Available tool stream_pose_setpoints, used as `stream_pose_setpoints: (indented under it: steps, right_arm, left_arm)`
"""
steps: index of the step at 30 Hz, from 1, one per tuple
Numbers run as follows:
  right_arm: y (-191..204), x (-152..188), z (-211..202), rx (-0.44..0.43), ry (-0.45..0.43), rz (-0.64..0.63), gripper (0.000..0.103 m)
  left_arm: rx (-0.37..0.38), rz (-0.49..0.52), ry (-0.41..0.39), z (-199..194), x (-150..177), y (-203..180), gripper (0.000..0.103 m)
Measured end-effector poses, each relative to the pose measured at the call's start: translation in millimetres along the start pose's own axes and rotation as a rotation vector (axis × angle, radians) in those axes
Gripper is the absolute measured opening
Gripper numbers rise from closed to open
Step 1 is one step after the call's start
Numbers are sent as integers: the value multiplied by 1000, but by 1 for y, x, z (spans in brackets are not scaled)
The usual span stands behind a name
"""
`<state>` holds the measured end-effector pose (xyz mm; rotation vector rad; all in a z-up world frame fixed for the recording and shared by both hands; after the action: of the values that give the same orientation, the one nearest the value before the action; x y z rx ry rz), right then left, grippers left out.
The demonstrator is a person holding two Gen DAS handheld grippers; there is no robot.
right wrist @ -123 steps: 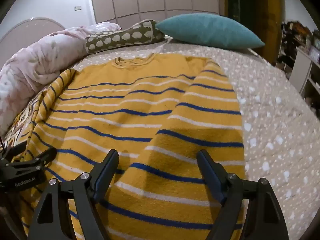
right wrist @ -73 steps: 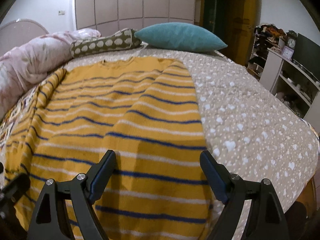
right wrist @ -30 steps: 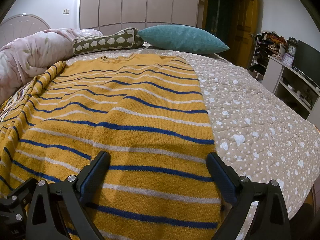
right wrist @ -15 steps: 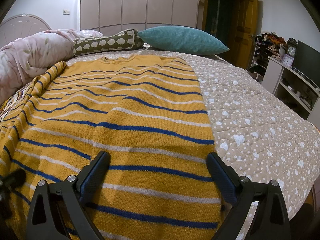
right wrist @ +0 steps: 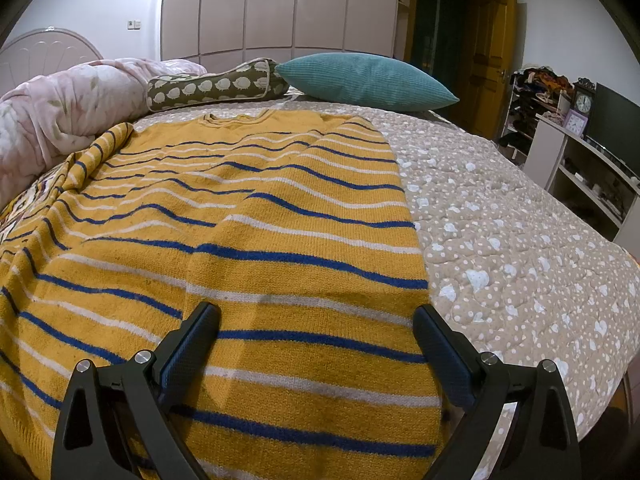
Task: Fold small clothes
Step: 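Move the left tool to a sleeve cuff and grasp it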
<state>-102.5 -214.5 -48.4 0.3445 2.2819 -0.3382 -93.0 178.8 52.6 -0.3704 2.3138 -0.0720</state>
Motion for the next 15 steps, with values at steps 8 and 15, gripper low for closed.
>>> stream_pose_setpoints:
  steps: [8,15]
  right_arm:
    - [0,0,0,7,-5,-1,100]
    - [-3,-8,-12,11,-2,-39,100]
  left_arm:
    - [172,148,53,3,23,-51,13]
    - [291,418,97,10,70,-129,61]
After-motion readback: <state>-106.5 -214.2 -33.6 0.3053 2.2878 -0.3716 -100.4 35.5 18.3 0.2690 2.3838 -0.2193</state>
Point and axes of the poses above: each gripper's, at about its wrist camera, not at the fingertips, and z roughly the way its jaws point, y to its left, x to its underside, the point moved 4 cm from there along z, roughly the way its jaws point, and after that the axes turned 6 degrees about x, right-handed, at the moved point
